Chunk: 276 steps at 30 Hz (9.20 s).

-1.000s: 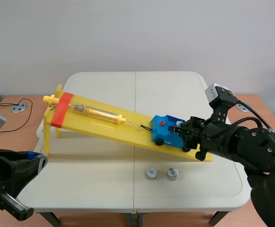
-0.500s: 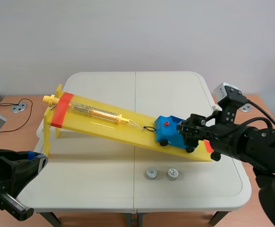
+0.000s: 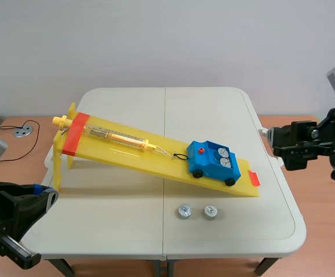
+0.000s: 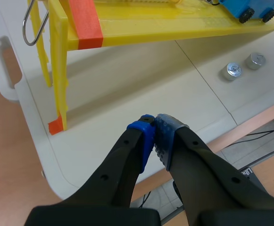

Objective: Place the four metal weights on the blue cart on the ramp.

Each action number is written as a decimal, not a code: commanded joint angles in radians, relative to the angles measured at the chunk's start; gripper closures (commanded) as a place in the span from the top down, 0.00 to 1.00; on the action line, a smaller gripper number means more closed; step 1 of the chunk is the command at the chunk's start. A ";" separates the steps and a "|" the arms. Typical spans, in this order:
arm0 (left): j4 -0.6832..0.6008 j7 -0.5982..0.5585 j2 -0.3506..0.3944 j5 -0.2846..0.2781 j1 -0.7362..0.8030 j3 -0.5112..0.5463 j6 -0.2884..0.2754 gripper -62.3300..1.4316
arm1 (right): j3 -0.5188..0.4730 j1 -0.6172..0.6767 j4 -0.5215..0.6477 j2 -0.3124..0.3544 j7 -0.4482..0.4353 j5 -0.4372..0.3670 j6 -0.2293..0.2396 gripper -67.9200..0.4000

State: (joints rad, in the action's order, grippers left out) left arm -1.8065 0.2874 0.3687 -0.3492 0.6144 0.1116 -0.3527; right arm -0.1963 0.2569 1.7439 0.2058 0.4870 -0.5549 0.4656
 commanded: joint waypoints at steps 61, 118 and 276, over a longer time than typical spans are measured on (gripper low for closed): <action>-0.050 -0.103 -0.008 -0.077 -0.017 0.006 -0.018 0.08 | 0.538 -0.208 -0.411 -0.154 -0.412 0.482 -0.153 0.45; -0.050 -0.103 -0.008 -0.077 -0.019 0.006 -0.018 0.08 | 0.221 0.156 0.204 0.069 -0.104 0.031 -0.097 0.02; -0.050 -0.103 -0.008 -0.077 -0.019 0.006 -0.018 0.08 | 0.397 -0.150 -0.365 -0.073 -0.393 0.430 -0.074 0.37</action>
State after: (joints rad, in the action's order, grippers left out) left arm -1.8061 0.2874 0.3683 -0.3492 0.6144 0.1116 -0.3527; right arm 0.2108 0.1822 1.3182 0.1379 0.2317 -0.0921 0.4191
